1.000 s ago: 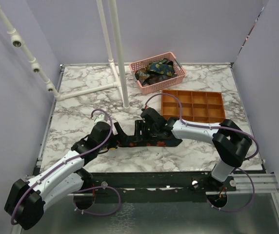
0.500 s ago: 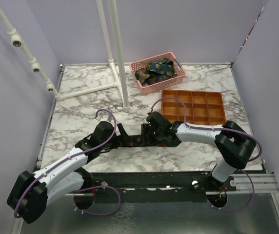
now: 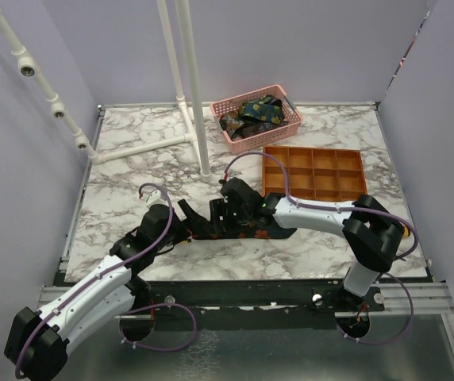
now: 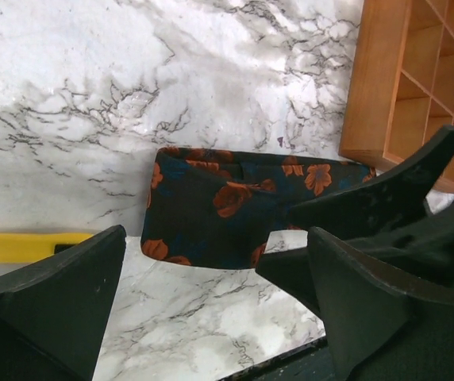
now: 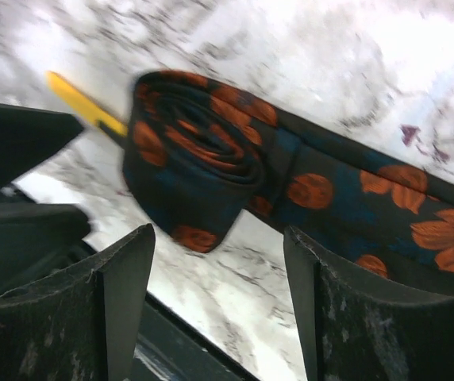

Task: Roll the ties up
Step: Roll the tie at the center of the board.

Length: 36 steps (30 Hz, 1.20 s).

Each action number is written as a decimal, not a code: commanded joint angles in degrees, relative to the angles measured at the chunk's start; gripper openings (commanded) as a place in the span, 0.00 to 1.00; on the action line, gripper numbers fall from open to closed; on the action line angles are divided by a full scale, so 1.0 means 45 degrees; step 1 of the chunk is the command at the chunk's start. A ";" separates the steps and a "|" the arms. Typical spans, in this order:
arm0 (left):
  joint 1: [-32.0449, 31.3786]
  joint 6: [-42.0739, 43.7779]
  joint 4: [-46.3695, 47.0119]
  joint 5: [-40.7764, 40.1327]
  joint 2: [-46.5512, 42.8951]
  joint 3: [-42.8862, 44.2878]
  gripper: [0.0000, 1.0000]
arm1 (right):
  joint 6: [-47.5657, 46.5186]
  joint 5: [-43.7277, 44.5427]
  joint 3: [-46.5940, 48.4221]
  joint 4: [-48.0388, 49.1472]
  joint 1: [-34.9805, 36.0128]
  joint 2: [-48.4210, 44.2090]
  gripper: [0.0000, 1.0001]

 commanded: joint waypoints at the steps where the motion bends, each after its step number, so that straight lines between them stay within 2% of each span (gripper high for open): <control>1: 0.0077 -0.0122 -0.0554 -0.0126 0.0047 -0.0311 0.96 | -0.0123 0.0702 0.0027 -0.1307 0.0015 0.0684 0.69; 11: 0.0074 0.0299 0.0108 0.0655 0.0886 -0.0343 0.96 | 0.0223 0.1211 -0.0932 -0.1094 -0.0481 0.0558 0.68; 24: 0.0080 0.1836 0.2404 0.1850 0.3328 0.0258 0.96 | 0.0408 -0.0338 -0.2196 0.0273 -0.1102 -0.0076 0.68; 36: 0.0089 0.2222 0.3632 0.2223 0.5262 0.0821 0.85 | 0.0582 -0.0172 -0.2188 0.0459 -0.1337 -0.1547 0.68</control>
